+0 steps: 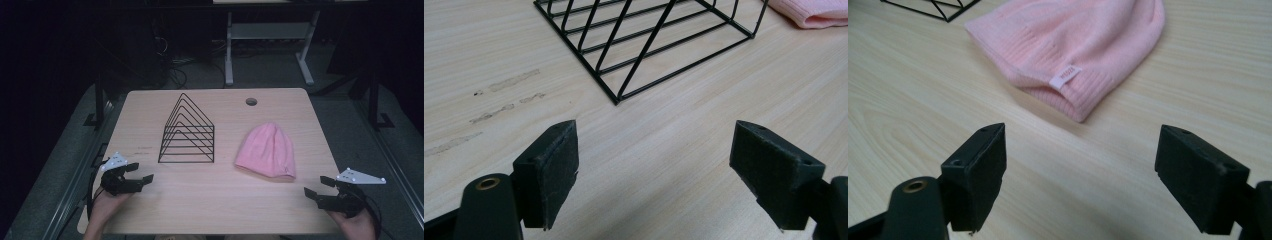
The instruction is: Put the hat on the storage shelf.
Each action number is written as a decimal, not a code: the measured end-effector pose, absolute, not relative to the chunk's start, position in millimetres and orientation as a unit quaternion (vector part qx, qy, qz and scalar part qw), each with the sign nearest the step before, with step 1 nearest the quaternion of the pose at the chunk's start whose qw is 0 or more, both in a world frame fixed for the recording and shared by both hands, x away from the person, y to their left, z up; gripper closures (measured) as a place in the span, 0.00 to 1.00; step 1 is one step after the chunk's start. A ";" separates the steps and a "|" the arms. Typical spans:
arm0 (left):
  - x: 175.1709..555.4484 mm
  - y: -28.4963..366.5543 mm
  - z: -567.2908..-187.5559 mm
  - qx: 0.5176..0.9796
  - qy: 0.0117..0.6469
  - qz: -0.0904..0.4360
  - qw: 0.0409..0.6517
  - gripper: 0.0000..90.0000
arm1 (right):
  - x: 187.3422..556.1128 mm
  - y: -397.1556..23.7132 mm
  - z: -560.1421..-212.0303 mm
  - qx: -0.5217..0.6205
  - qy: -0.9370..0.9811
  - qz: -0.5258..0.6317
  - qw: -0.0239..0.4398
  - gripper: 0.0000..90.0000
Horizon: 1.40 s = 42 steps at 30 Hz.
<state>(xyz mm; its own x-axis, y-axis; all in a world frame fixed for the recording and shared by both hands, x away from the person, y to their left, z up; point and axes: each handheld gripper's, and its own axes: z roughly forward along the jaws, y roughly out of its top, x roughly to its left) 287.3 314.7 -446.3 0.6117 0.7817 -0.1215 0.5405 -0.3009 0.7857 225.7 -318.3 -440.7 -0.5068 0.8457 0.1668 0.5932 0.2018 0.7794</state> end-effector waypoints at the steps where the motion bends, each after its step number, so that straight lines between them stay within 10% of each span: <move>1: 287.3 314.7 -446.3 0.794 0.417 0.144 0.420 0.21 | 228.6 -317.9 -439.6 0.470 0.761 0.421 0.150 0.22; 42: 291.5 328.6 -444.6 0.771 0.447 0.146 0.429 0.21 | 376.6 -284.9 -401.6 0.434 0.816 0.375 0.075 0.22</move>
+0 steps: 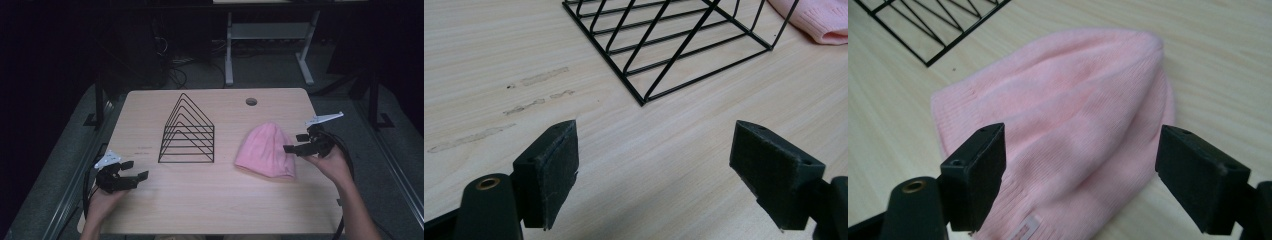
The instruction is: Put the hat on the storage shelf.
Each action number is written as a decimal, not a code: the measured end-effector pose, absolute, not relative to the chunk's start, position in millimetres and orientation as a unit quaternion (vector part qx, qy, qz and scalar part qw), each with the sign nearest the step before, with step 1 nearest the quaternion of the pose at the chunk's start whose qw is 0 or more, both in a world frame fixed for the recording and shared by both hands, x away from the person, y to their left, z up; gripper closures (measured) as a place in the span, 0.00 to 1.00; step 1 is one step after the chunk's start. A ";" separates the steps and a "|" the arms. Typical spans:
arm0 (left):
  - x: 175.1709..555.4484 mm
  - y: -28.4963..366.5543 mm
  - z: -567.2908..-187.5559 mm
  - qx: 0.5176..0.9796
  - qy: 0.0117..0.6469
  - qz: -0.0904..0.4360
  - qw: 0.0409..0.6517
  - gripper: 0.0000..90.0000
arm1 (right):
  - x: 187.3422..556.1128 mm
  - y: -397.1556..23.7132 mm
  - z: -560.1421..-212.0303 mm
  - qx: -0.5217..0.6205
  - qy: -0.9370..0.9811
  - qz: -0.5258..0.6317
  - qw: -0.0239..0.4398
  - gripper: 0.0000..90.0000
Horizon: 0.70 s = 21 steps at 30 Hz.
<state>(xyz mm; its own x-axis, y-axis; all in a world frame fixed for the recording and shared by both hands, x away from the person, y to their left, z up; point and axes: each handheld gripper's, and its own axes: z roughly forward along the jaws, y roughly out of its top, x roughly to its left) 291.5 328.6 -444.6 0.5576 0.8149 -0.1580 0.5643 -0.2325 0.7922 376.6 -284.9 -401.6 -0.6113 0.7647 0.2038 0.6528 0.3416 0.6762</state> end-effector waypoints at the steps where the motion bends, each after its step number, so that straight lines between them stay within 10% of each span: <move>1: 291.5 328.6 -444.6 0.771 0.447 0.146 0.429 0.21 | 376.6 -284.9 -401.6 0.434 0.816 0.375 0.075 0.22; 21: 290.5 324.9 -445.5 0.775 0.445 0.145 0.425 0.21 | 418.0 -280.8 -397.5 0.431 0.820 0.372 0.058 0.22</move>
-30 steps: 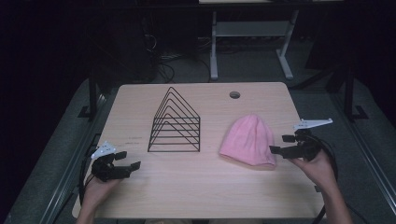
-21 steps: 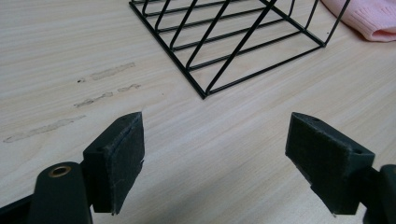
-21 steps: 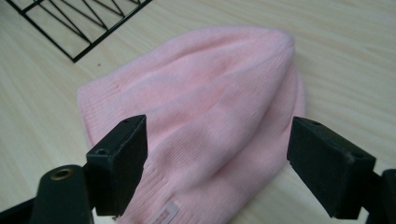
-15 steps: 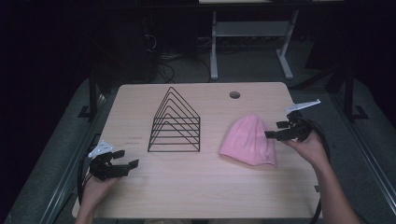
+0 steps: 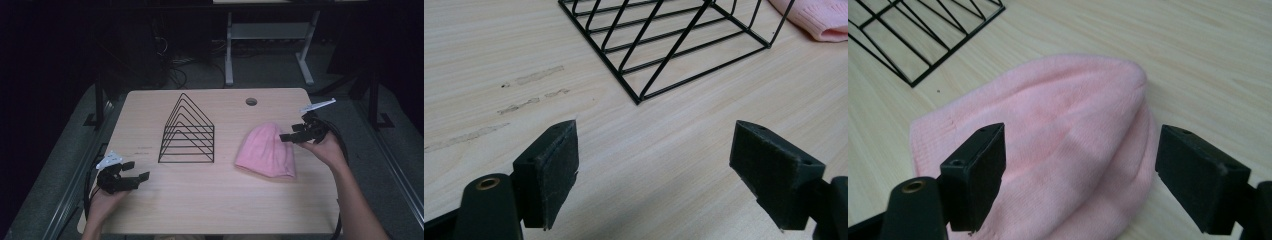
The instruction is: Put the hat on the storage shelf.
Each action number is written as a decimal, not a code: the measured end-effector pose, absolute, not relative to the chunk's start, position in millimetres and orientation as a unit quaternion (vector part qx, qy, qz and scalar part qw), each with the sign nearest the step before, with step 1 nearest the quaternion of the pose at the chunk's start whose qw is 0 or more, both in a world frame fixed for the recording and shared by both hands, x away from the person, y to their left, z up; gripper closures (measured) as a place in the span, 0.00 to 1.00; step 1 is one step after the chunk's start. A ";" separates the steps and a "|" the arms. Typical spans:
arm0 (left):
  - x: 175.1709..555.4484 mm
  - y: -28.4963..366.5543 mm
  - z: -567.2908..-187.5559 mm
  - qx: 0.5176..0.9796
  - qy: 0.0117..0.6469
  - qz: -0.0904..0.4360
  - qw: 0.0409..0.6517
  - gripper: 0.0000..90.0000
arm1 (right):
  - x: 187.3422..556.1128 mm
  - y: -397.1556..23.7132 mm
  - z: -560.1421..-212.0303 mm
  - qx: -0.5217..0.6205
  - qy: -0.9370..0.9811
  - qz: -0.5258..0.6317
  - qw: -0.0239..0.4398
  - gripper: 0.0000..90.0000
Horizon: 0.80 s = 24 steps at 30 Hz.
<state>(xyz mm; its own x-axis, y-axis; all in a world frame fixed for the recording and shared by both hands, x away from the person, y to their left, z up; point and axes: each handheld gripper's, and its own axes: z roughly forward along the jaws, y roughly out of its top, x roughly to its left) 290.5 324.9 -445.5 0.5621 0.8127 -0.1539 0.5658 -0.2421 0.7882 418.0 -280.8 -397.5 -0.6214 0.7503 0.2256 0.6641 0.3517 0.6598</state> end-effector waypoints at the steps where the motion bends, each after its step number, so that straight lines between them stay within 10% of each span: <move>1: 290.5 324.7 -445.6 0.775 0.445 0.145 0.425 0.21 | 419.8 -280.8 -397.8 0.430 0.821 0.371 0.056 0.22; 24: 289.6 324.8 -445.9 0.775 0.445 0.147 0.425 0.21 | 470.8 -274.2 -415.1 0.447 0.823 0.349 0.037 0.28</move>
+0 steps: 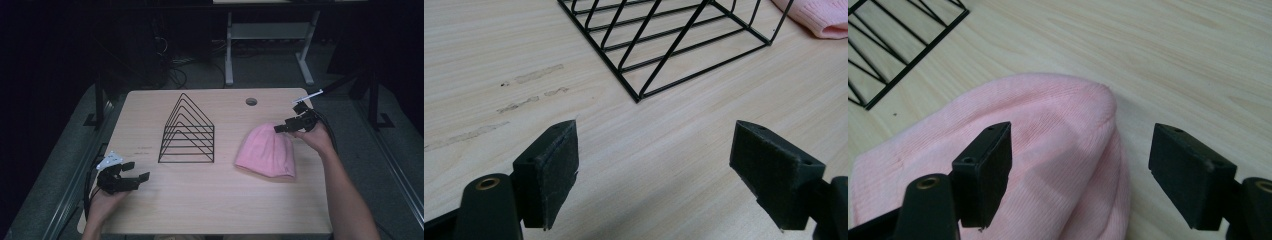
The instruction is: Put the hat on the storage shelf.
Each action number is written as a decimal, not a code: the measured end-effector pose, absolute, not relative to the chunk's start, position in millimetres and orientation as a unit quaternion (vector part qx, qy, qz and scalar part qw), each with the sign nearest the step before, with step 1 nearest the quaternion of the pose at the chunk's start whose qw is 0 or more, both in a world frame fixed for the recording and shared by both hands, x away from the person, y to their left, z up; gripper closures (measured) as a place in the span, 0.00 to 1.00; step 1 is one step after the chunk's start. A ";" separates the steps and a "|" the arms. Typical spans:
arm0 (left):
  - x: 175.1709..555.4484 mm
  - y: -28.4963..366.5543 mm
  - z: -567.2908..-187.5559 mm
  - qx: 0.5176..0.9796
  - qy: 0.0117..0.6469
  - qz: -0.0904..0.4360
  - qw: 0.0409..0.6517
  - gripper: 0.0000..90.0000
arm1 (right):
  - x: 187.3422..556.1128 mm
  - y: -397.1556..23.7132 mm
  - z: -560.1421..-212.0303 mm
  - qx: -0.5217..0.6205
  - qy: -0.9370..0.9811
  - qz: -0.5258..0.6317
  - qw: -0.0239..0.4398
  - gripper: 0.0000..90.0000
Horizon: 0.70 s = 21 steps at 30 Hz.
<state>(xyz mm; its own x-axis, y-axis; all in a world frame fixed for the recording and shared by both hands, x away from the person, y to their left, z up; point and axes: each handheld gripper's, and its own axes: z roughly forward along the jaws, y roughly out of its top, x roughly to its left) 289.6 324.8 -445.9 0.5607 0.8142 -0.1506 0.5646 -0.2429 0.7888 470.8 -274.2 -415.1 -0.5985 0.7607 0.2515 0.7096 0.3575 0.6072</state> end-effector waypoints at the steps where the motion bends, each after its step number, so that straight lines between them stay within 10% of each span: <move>1: 289.6 325.3 -446.0 0.775 0.445 0.148 0.425 0.21 | 473.3 -273.1 -416.9 0.451 0.821 0.349 0.034 0.29; 21: 288.4 329.2 -447.4 0.772 0.449 0.146 0.426 0.21 | 498.7 -263.8 -453.6 0.491 0.804 0.335 -0.009 0.51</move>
<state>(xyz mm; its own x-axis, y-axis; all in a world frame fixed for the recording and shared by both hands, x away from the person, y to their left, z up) 288.4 329.2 -447.4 0.5546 0.8172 -0.1568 0.5689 -0.2348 0.7882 498.7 -263.8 -453.6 -0.5169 0.7839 0.3441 0.7960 0.2922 0.5301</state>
